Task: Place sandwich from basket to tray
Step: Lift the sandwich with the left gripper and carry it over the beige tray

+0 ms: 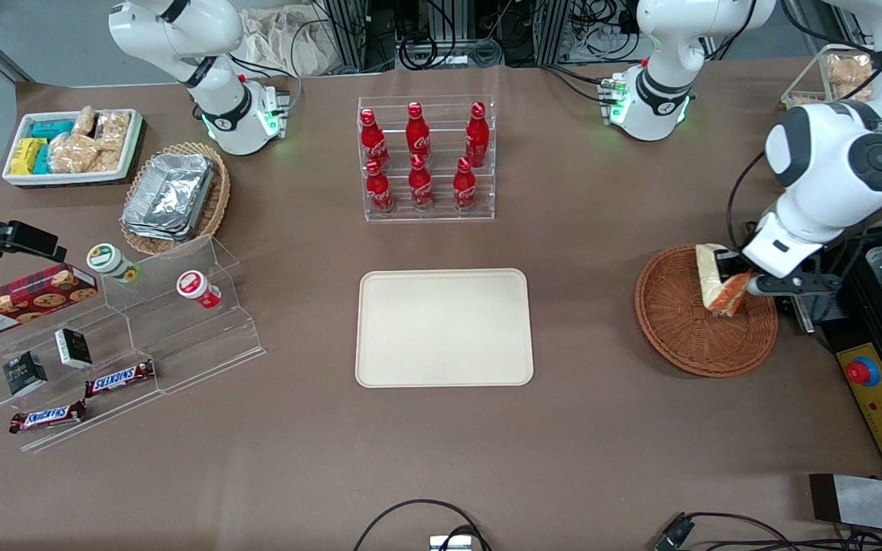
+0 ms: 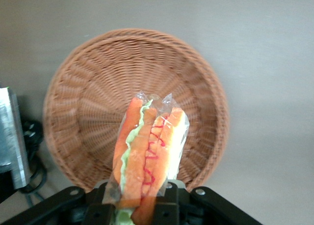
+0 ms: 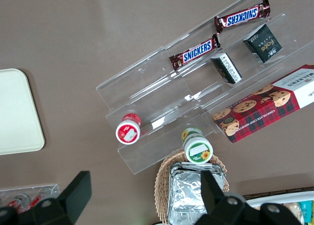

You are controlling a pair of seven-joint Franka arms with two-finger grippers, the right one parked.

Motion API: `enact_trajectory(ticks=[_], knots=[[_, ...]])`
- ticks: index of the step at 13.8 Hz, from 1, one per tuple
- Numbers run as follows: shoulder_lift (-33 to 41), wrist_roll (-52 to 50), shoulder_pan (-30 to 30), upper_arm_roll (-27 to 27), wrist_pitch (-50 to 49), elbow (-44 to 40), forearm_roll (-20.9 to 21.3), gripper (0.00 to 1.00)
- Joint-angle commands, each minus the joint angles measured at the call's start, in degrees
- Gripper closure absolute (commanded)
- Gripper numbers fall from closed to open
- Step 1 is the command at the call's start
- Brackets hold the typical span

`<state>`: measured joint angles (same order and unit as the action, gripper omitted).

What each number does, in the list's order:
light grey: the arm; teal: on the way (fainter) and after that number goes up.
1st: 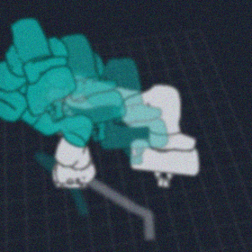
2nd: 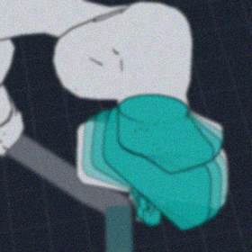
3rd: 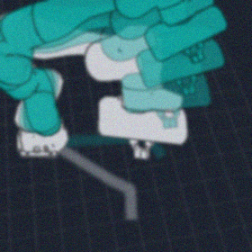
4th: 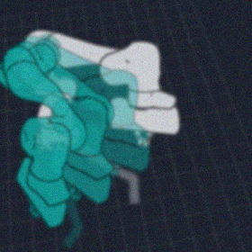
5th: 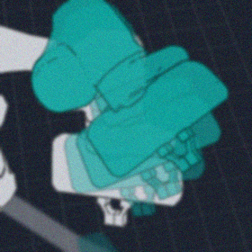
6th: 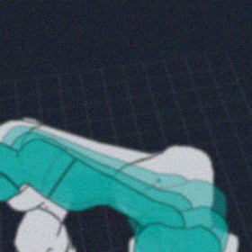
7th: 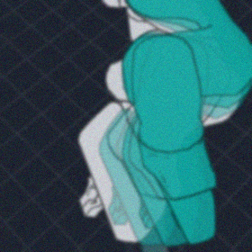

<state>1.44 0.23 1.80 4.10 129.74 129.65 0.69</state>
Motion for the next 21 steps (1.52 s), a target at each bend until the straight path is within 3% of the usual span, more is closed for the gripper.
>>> enact_trajectory(ticks=[1,10,15,21], knots=[[0.7,-0.3,0.0,3.5,-2.1,-1.8,0.9,0.74],[-6.4,-15.7,0.0,15.8,-2.5,-9.8,1.5,0.75],[-13.9,-28.5,-0.7,22.1,-2.6,-16.3,7.2,0.75],[-22.9,-41.9,-8.5,22.2,-3.4,-24.0,13.8,0.75]])
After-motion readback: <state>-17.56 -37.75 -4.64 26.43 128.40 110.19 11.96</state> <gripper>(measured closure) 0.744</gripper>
